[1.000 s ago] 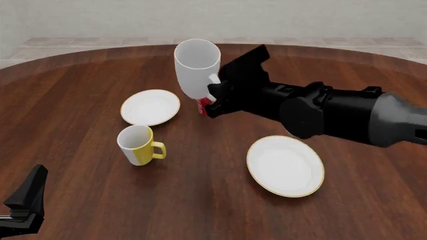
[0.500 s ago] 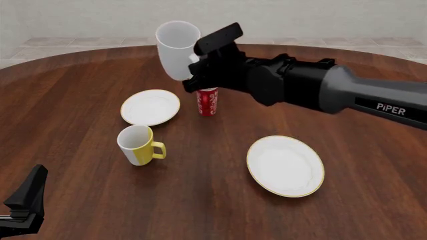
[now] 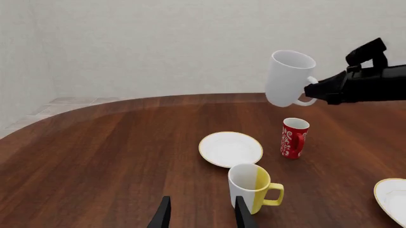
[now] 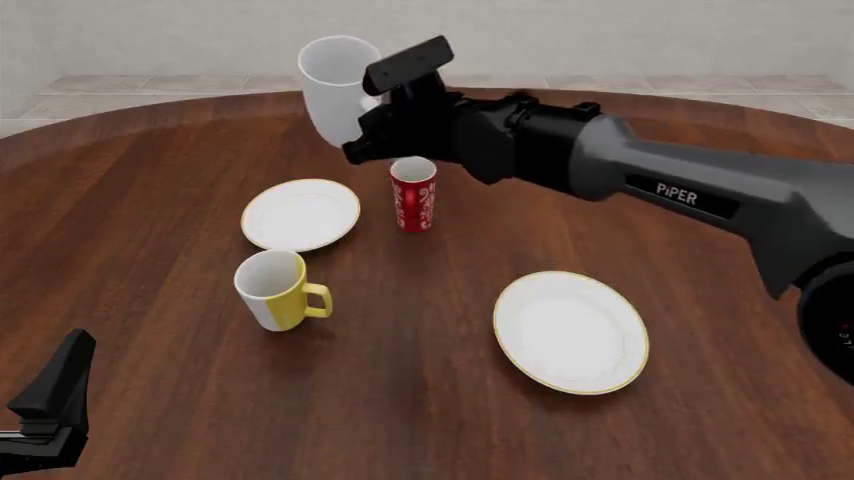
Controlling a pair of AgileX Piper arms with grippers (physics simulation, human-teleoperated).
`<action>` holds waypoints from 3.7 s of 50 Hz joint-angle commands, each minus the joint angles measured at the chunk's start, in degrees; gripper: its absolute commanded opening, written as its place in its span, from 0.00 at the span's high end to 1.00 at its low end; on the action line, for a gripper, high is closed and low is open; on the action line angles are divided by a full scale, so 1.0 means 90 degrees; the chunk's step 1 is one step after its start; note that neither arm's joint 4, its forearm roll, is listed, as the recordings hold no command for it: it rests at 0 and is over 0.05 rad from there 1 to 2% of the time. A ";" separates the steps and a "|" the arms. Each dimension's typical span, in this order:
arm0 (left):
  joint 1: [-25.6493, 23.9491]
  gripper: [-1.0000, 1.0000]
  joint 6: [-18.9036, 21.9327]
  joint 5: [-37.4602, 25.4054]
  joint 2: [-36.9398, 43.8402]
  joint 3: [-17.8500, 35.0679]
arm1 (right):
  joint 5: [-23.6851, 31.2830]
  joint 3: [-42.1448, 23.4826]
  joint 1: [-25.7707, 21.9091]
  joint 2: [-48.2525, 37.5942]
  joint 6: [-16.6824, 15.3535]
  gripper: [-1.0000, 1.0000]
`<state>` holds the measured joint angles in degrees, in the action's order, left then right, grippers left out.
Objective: Put the white mug on the left plate.
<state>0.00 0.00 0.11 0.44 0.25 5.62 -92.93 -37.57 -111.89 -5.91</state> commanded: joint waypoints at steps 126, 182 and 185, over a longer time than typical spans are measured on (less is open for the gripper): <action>0.0000 0.00 0.0000 0.0000 0.0000 0.0000 | 0.0989 -0.2731 -0.0438 -0.2664 0.0089 1.00; 0.0000 0.00 -0.0001 0.0000 -0.0001 0.0000 | 0.1118 -0.3094 -0.0413 -0.3197 0.0138 1.00; 0.0000 0.00 0.0001 0.0000 -0.0001 0.0000 | 0.1130 -0.3111 -0.0423 -0.3214 0.0144 1.00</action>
<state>0.00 0.00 0.11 0.44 0.25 15.69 -120.18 -41.38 -140.32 -5.00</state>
